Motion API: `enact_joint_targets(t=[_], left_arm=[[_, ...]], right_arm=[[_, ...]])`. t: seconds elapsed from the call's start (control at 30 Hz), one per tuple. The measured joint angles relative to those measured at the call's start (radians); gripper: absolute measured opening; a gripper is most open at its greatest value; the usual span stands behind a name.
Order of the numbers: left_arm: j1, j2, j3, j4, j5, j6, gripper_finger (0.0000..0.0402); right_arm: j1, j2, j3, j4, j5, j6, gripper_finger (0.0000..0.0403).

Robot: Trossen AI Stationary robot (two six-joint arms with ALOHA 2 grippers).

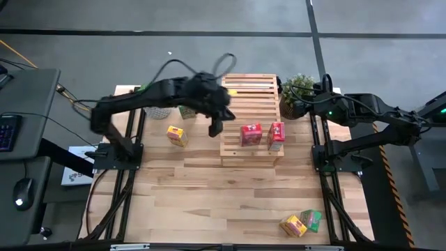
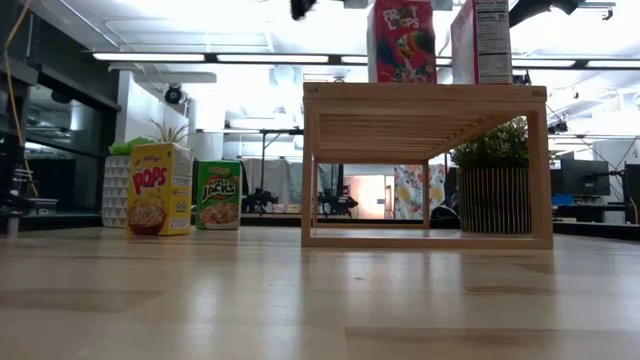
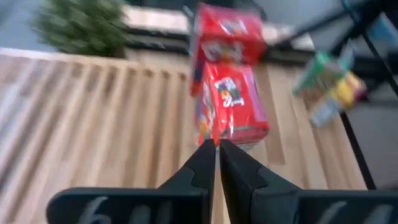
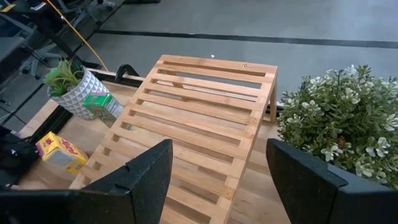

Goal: Stack cereal on shelf
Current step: Put the red cereal box on the shelf aligned with the other red cereal box

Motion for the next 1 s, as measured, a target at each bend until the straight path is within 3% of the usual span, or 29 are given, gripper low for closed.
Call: enact_joint_targets(t=[0.17,0.37,0.63,1.0], left_arm=[[0.002,-0.177,-0.317,0.27,-0.102,-0.192,0.0002],[-0.033,-0.221,-0.589,0.485,-0.051,-0.343,0.0],[-0.075,-0.131,-0.614,0.643,0.148,-0.326,0.0],[-0.07,0.019,-0.615,0.802,0.242,-0.354,0.0]], right_arm=[[0.0,0.0,0.0,0.0,0.0,0.0,0.0252],[0.0,0.0,0.0,-0.001,0.001,0.0,0.0252],[0.0,0.0,0.0,-0.005,0.026,-0.001,0.0252],[0.0,0.001,0.0,-0.005,0.028,-0.001,0.0252]])
